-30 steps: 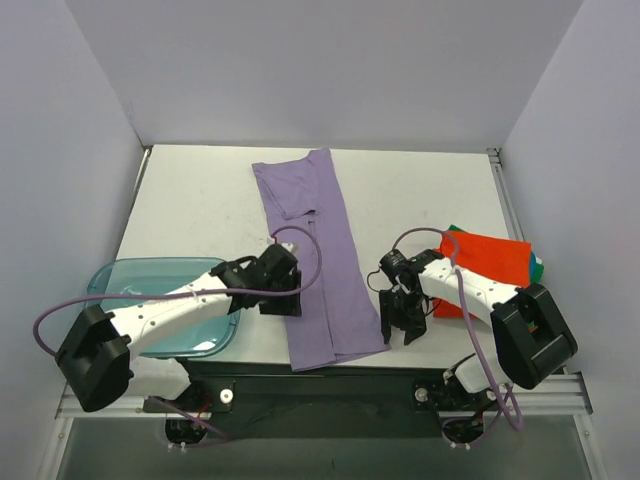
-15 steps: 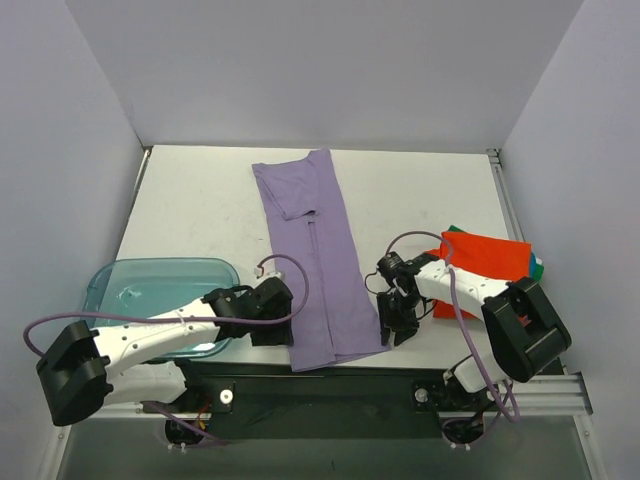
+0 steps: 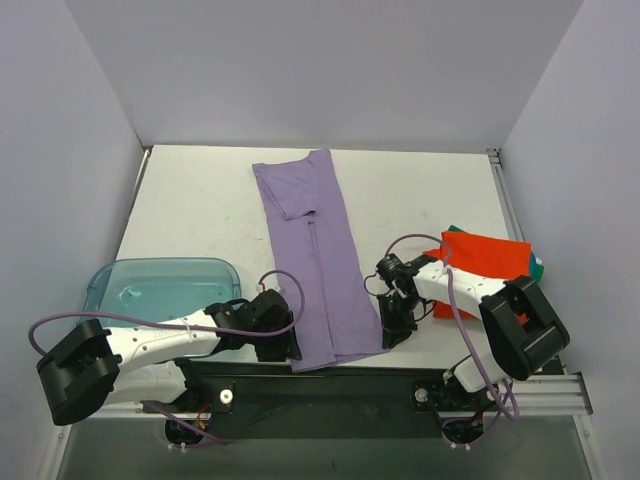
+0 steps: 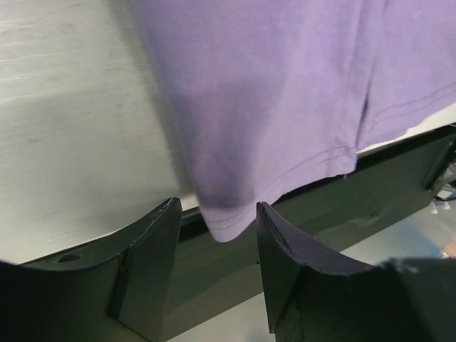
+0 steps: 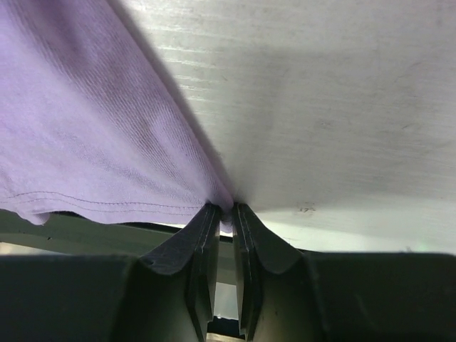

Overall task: Fold and stack the t-shirts
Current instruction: Grab the bottom of the folded rectangular tshirt with both arms

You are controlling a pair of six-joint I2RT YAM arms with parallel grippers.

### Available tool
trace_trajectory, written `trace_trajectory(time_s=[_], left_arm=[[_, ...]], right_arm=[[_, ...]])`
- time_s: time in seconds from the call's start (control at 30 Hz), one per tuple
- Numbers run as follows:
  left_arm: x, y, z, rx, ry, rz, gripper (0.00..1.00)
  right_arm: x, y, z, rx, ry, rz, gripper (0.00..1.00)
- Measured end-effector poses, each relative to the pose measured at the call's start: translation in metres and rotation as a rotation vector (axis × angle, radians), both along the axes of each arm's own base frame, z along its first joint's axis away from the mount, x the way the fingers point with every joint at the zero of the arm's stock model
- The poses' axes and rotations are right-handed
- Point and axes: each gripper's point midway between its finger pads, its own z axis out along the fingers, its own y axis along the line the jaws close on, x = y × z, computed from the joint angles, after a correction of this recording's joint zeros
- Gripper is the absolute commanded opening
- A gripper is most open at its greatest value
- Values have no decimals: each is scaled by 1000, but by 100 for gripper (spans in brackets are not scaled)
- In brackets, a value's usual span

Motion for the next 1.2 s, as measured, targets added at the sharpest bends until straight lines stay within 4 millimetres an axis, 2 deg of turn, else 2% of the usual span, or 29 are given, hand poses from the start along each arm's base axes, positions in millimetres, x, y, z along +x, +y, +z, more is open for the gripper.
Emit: trace_trajectory(time_s=[0.23,0.67,0.8,0.83,0.9,0.93,1.2], left_arm=[[-5,-9,-1,-29,32,-12,46],[-13,-6,-3,-18,75,9,41],[-17,-4,-6,-12,91,5,26],[-18,-5,-7,-11,94,3,13],[-19,-6,-8,-12,101,-2,3],[-20,-6,-8,-12,103,-5,0],[-26,-6,-7,-8,111,-21,0]], right_arm=[[-3,3,0,3,1,14,14],[-3,4,0,3,12,17,14],[-4,4,0,3,13,17,10],[-4,5,0,4,14,17,6],[-4,5,0,9,18,18,0],[-5,6,1,11,21,20,0],[-14,5,2,12,27,44,0]])
